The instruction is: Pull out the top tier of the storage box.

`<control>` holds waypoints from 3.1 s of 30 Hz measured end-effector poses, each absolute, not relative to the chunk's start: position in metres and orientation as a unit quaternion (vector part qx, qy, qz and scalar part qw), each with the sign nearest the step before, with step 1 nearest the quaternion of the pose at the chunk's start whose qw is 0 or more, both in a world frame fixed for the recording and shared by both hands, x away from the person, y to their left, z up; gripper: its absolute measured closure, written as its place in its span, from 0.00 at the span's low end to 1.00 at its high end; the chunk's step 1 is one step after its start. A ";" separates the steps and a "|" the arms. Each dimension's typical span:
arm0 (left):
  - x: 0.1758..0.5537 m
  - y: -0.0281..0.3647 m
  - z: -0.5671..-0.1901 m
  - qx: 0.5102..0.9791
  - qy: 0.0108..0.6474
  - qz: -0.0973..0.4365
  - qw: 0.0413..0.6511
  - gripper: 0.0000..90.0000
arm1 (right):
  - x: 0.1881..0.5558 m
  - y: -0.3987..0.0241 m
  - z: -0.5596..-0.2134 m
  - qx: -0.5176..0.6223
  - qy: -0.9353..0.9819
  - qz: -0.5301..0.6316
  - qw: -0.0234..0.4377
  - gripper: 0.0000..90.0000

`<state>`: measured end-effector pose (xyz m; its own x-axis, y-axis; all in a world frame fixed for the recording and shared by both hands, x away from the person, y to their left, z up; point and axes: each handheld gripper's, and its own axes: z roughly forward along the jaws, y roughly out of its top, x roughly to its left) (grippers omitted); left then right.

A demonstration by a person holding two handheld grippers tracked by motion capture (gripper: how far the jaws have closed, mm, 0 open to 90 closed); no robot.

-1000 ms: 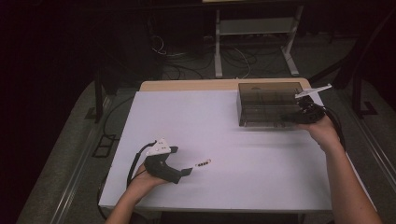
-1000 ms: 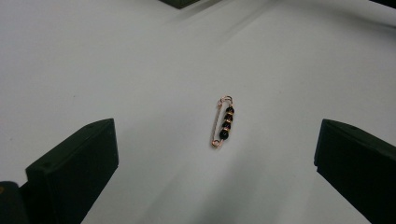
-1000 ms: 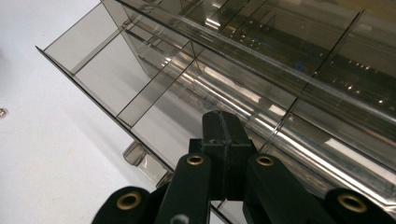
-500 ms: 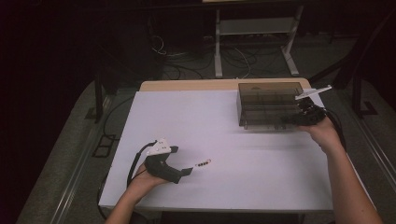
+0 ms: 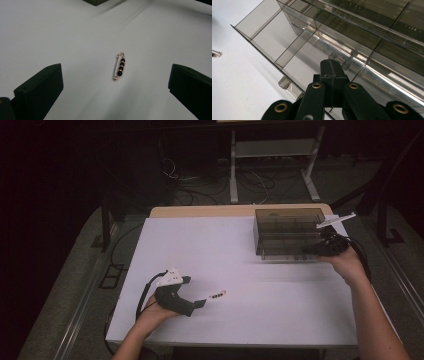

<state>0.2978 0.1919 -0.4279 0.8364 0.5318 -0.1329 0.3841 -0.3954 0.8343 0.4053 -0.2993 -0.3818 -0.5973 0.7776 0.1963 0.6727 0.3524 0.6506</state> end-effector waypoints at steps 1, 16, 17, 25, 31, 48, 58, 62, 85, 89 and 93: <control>0.298 0.192 -0.428 0.832 0.275 0.078 0.476 0.00 | 0.405 -0.299 -0.382 0.442 0.819 0.357 0.073 0.99; 0.298 0.192 -0.428 0.831 0.276 0.077 0.477 0.00 | 0.400 -0.298 -0.382 0.437 0.824 0.354 0.071 0.99; 0.298 0.192 -0.428 0.831 0.275 0.078 0.477 0.00 | 0.399 -0.298 -0.382 0.437 0.824 0.354 0.070 0.99; 0.298 0.192 -0.427 0.831 0.275 0.078 0.477 0.00 | 0.397 -0.299 -0.382 0.436 0.825 0.352 0.069 0.99; 0.298 0.192 -0.427 0.831 0.276 0.078 0.477 0.00 | 0.396 -0.299 -0.382 0.435 0.827 0.351 0.068 0.99; 0.297 0.193 -0.427 0.831 0.274 0.078 0.478 0.00 | 0.390 -0.298 -0.383 0.431 0.830 0.347 0.067 0.99; 0.297 0.192 -0.427 0.831 0.274 0.079 0.478 0.00 | 0.387 -0.298 -0.383 0.429 0.832 0.346 0.066 0.99; 0.297 0.193 -0.427 0.831 0.274 0.079 0.478 0.00 | 0.387 -0.298 -0.383 0.427 0.833 0.346 0.070 0.99; 0.297 0.195 -0.427 0.829 0.277 0.080 0.478 0.00 | 0.372 -0.283 -0.362 0.378 0.823 0.418 0.072 0.66; 0.297 0.193 -0.426 0.830 0.276 0.081 0.477 0.00 | 0.365 -0.279 -0.360 0.364 0.826 0.424 0.071 0.58; 0.296 0.194 -0.426 0.830 0.276 0.083 0.478 0.00 | 0.354 -0.275 -0.360 0.354 0.824 0.436 0.074 0.49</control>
<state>0.2958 0.1935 -0.4258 0.8335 0.5380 -0.1257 0.3788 -0.3908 0.8390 0.3539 -0.2753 -0.3605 -0.7389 0.6476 0.1861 0.5178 0.3690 0.7719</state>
